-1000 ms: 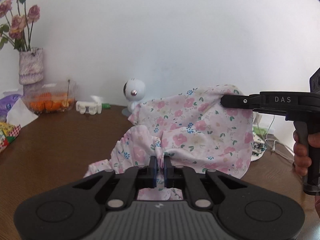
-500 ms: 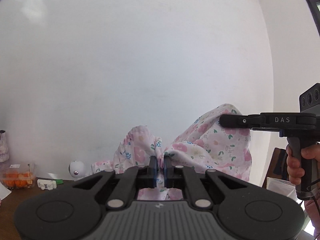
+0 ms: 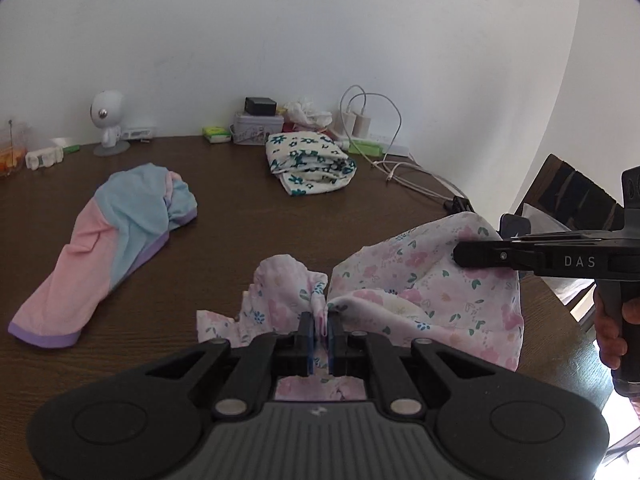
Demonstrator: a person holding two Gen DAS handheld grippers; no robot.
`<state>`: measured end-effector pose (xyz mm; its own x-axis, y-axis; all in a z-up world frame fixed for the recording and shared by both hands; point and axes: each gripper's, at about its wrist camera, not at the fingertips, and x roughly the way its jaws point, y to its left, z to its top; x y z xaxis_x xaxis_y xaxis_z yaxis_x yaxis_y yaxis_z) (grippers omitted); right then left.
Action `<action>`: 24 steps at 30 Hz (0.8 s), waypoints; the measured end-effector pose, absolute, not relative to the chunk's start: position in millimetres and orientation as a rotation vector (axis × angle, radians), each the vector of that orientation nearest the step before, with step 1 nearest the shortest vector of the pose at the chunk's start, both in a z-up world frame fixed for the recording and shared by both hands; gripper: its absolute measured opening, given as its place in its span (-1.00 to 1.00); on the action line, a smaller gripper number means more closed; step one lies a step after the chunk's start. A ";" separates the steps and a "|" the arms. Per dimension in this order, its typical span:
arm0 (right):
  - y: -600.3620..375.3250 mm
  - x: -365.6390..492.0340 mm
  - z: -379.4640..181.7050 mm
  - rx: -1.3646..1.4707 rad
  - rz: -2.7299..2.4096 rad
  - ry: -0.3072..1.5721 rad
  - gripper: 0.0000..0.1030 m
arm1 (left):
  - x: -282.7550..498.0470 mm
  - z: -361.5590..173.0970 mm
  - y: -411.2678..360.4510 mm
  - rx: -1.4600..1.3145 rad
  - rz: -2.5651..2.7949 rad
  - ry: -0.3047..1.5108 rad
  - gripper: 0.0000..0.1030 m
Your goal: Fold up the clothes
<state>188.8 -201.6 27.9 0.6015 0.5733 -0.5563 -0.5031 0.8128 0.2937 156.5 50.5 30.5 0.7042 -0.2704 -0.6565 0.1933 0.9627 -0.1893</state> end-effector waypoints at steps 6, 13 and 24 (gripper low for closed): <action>-199.7 198.0 -2.4 0.096 0.553 0.727 0.27 | 145.8 12.5 55.6 -0.139 -0.211 0.787 -0.37; -240.4 158.3 22.2 0.145 0.521 0.584 0.99 | 118.9 37.2 95.5 -0.190 -0.185 0.657 0.67; -218.3 91.0 3.7 0.152 0.665 0.669 0.99 | 99.7 15.8 101.6 -0.014 -0.245 0.702 0.68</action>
